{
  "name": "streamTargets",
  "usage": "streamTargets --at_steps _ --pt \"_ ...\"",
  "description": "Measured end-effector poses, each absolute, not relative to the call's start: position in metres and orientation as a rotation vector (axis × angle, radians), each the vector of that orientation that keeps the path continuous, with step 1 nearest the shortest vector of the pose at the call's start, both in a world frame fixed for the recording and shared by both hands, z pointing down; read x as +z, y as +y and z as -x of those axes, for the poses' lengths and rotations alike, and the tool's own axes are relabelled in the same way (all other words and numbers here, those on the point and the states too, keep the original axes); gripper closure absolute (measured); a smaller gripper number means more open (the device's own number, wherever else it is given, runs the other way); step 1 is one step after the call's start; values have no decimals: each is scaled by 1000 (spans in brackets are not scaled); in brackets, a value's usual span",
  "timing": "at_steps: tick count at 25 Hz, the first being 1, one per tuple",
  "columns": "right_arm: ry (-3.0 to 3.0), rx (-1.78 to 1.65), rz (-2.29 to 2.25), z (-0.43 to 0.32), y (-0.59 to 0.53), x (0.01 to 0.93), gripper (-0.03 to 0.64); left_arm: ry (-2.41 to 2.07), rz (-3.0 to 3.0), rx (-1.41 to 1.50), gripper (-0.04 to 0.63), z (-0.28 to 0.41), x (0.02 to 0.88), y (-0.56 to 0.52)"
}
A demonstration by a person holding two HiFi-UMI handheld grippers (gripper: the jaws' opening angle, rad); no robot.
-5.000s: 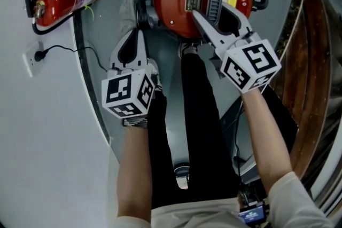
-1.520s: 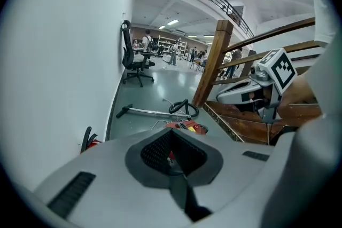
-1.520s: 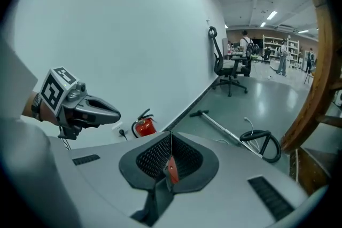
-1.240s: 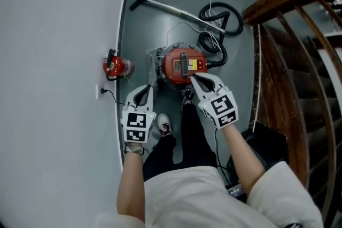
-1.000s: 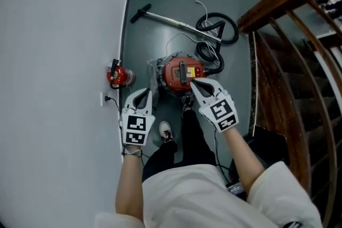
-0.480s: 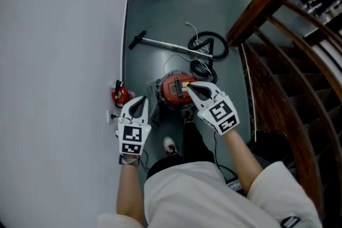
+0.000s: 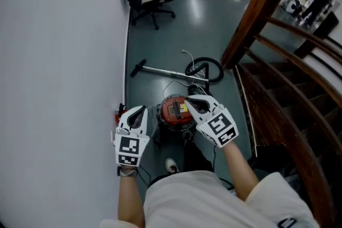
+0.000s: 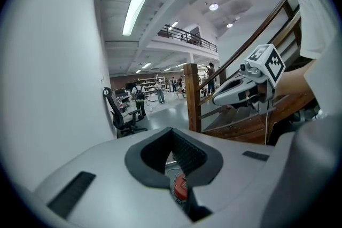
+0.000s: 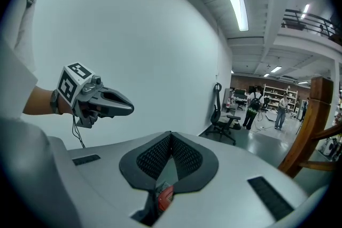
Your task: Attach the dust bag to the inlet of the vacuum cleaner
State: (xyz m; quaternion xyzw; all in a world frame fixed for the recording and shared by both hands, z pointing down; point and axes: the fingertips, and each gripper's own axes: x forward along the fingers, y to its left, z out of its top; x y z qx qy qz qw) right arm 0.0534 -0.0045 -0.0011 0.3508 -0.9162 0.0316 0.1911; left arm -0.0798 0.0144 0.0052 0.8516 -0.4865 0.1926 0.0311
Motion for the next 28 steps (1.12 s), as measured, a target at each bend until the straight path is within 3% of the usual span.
streamTargets --at_steps 15,28 --pt "-2654 -110 -1035 -60 11 -96 589 -1556 -2810 468 595 59 -98 25" --pt "-2593 -266 -1027 -57 28 -120 589 -1552 -2910 502 595 63 -128 41"
